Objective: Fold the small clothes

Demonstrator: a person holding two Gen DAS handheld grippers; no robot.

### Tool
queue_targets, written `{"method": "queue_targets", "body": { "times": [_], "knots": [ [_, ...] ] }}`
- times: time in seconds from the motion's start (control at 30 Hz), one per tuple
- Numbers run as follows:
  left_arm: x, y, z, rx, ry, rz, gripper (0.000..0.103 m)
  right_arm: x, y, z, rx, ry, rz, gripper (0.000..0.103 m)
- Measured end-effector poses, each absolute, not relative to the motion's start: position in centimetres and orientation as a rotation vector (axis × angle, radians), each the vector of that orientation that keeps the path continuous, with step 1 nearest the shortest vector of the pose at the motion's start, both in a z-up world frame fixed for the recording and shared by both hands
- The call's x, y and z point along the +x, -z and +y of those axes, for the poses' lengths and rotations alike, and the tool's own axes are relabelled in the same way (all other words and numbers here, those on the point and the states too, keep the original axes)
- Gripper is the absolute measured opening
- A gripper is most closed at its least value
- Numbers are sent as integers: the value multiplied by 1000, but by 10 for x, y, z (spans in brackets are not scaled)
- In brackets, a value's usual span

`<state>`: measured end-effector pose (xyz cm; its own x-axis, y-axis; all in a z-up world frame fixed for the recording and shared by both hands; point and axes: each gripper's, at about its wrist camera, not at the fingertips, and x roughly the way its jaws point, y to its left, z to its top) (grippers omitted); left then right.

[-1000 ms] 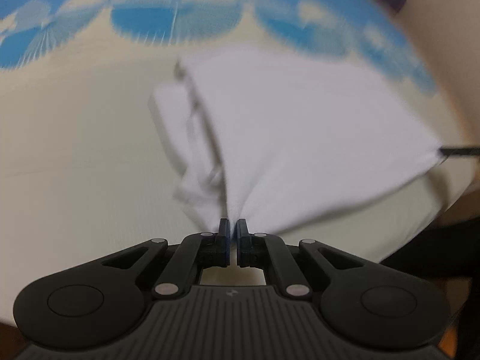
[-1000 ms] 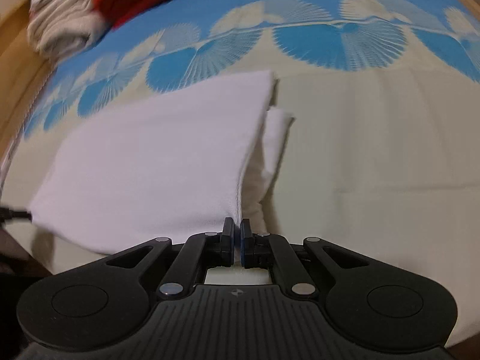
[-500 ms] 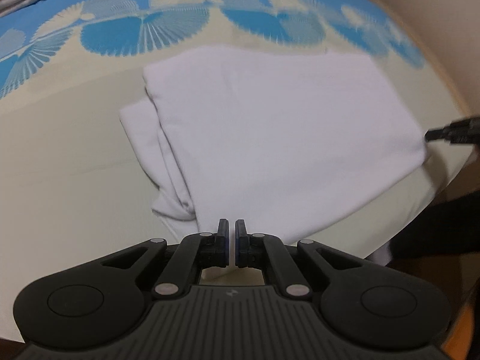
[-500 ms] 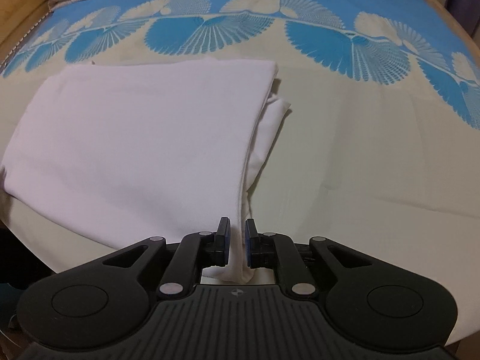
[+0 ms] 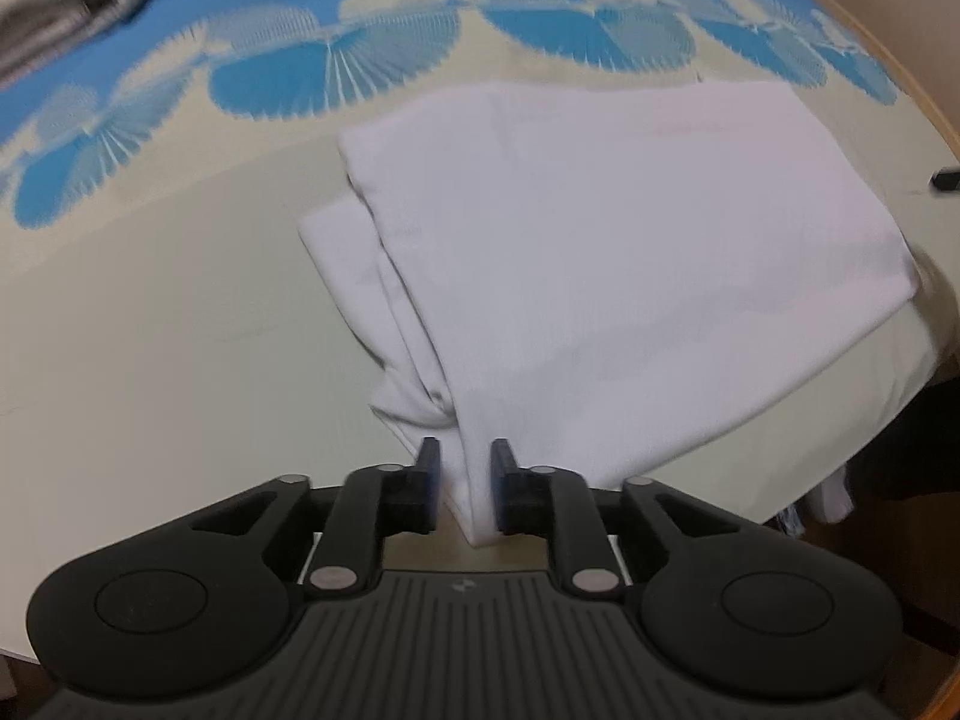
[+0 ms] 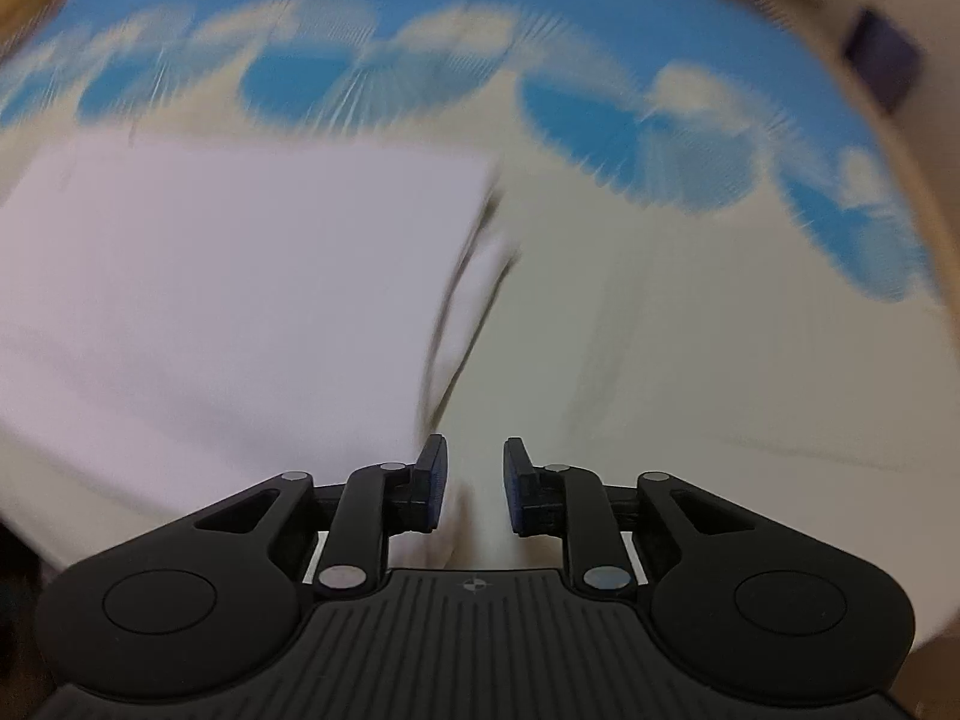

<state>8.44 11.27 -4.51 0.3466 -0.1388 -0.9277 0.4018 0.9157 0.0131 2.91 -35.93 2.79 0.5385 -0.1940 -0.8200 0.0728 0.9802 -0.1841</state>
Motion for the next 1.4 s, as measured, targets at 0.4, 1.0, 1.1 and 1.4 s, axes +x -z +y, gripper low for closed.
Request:
{"method": "queue_targets", "body": {
  "times": [0.4, 1.0, 1.1, 1.4],
  "knots": [
    [47, 17, 97, -182, 141, 1097, 42, -36, -53, -326, 15, 135, 766, 47],
    [48, 82, 111, -351, -23, 1203, 47, -15, 31, -347, -41, 241, 947, 46],
    [51, 89, 117, -390, -27, 1223, 49, -13, 32, -348, -36, 239, 947, 46],
    [56, 101, 139, -534, -110, 1231, 55, -12, 34, -347, -50, 245, 950, 46]
  ]
}}
